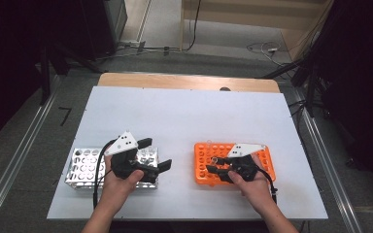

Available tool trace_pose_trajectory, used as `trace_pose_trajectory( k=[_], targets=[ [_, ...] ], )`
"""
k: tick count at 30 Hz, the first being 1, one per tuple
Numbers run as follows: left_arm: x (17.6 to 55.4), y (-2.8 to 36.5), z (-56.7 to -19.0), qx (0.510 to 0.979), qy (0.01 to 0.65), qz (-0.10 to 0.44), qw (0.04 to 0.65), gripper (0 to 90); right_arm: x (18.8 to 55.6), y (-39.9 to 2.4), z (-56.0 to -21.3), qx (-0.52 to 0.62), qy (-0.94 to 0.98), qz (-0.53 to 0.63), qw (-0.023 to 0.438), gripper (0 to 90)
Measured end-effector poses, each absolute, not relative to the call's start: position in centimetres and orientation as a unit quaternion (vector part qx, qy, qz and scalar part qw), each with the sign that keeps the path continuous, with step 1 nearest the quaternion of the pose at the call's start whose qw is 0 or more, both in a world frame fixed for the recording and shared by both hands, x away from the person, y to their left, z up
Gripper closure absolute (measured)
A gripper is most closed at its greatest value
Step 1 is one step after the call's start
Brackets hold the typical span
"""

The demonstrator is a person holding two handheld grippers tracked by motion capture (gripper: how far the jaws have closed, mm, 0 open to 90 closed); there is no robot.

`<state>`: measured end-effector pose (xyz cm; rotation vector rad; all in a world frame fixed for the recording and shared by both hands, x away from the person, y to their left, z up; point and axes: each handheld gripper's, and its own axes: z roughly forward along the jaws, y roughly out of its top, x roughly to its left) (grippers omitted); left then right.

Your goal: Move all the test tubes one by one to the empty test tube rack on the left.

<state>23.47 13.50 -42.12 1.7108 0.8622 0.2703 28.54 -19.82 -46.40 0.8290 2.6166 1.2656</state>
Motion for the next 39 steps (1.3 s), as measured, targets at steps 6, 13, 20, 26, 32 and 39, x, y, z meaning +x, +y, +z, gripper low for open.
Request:
trace_pose_trajectory(
  k=[6,13,20,26,32,39],
  targets=[
    [23.5,13.3,-42.2,0.73,0.367,0.116,0.565,0.0,28.6,-19.7,-46.7,0.276,0.864,0.417,0.056,67.7],
    [23.4,13.3,-42.0,0.728,0.369,0.116,0.566,0.0,28.1,-19.2,-46.7,0.272,0.867,0.411,0.075,69.2],
    [23.4,13.2,-42.0,0.73,0.367,0.115,0.565,0.0,27.9,-19.0,-46.8,0.275,0.866,0.408,0.089,72.6],
    [23.4,12.7,-42.0,0.734,0.363,0.114,0.562,0.0,27.8,-19.2,-46.8,0.273,0.864,0.411,0.096,73.5],
    [23.3,12.3,-42.0,0.737,0.36,0.113,0.561,0.0,27.8,-19.9,-46.1,0.279,0.851,0.435,0.088,73.6],
    [23.1,12.0,-41.8,0.739,0.354,0.113,0.563,0.0,27.3,-20.4,-44.6,0.276,0.841,0.454,0.1,73.7]
  ],
)
